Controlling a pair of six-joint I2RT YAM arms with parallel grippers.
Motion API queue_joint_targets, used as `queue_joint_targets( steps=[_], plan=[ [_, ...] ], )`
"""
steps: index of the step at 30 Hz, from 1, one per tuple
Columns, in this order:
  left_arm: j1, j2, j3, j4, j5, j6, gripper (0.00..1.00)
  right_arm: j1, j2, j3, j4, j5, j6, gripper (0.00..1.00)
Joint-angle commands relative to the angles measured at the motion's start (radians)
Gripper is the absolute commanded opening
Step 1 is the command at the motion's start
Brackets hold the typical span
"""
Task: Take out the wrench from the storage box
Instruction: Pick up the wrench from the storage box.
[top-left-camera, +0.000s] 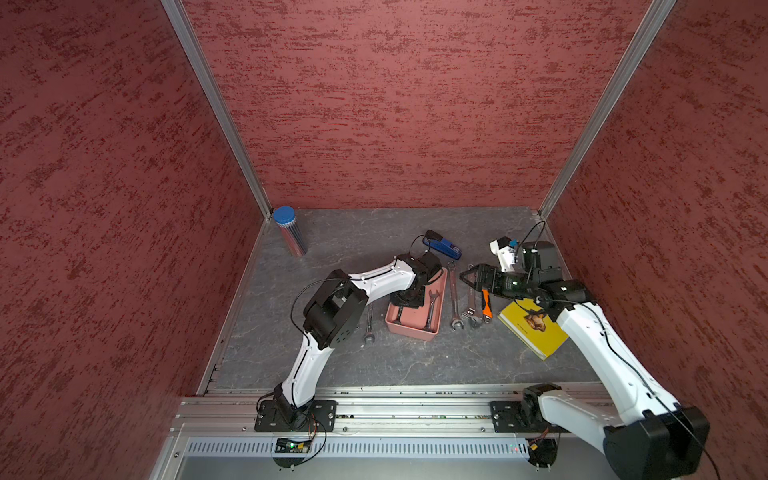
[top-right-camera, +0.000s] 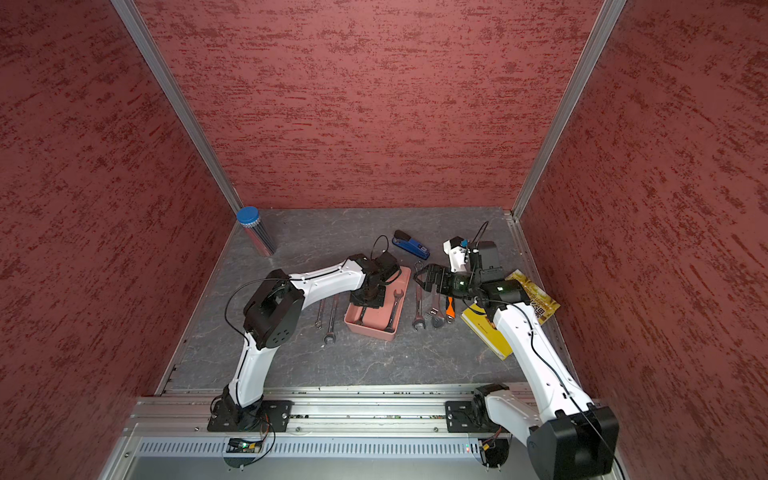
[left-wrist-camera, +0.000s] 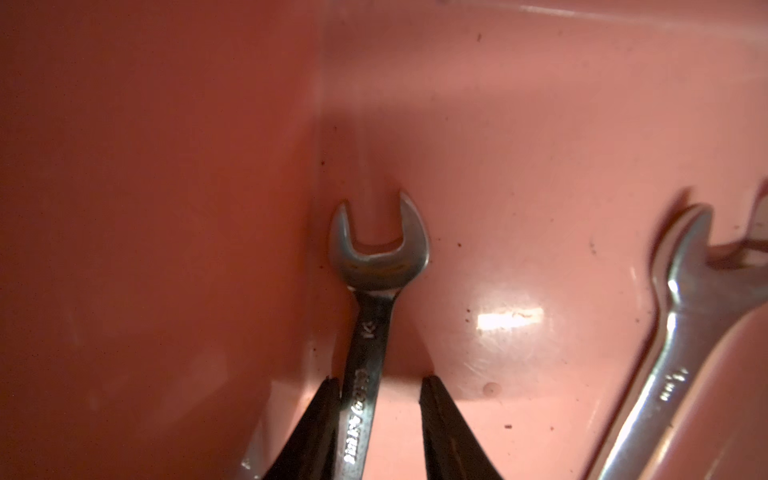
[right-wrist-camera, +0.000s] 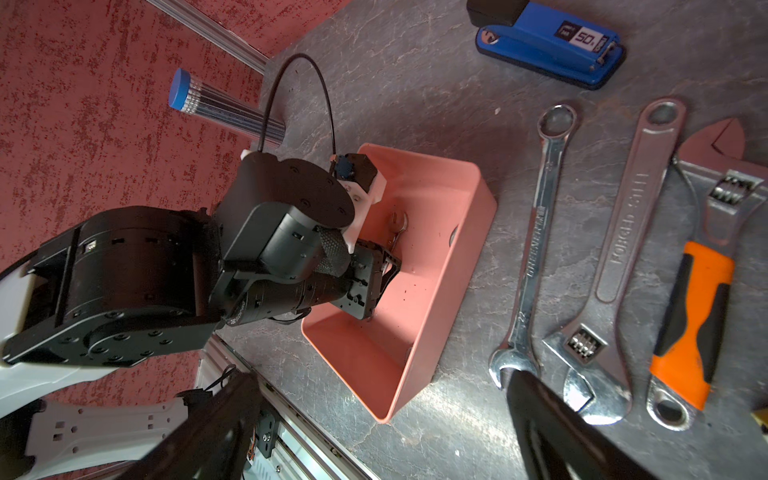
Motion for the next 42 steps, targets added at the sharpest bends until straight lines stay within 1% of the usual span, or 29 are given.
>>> queue_joint_targets(
  steps=[1,5,13,16,21,26,35,40,42],
  plan=[
    [0.007,0.064,-0.033,-0.006,0.062,0.012,0.35,-0.008,-0.005,-0.013,0.016,-0.011,-0.007,0.98],
    [-0.010,0.066,-0.016,-0.006,0.077,0.003,0.34,-0.011,-0.008,-0.012,0.014,-0.009,-0.008,0.98],
    [-0.044,0.086,0.096,-0.044,0.130,-0.031,0.32,-0.017,-0.006,-0.015,0.017,-0.012,-0.008,0.98],
    [-0.049,0.089,0.136,-0.075,0.097,-0.033,0.32,-0.018,-0.004,-0.018,0.019,-0.016,-0.007,0.98],
    [-0.042,0.068,0.156,-0.107,0.039,-0.033,0.33,-0.020,-0.006,-0.023,0.022,-0.019,-0.006,0.98],
    [-0.046,0.049,0.157,-0.114,0.009,-0.024,0.34,-0.023,-0.002,-0.026,0.029,-0.025,-0.004,0.98],
    [-0.045,0.110,0.135,-0.090,0.086,0.004,0.35,-0.028,-0.002,-0.024,0.027,-0.031,-0.006,0.98],
    [-0.047,0.149,0.126,-0.113,0.086,-0.002,0.33,-0.032,0.000,-0.023,0.031,-0.036,-0.006,0.98],
    [-0.046,0.152,0.111,-0.111,0.085,-0.002,0.29,-0.032,0.000,-0.023,0.030,-0.038,-0.006,0.98]
  ],
)
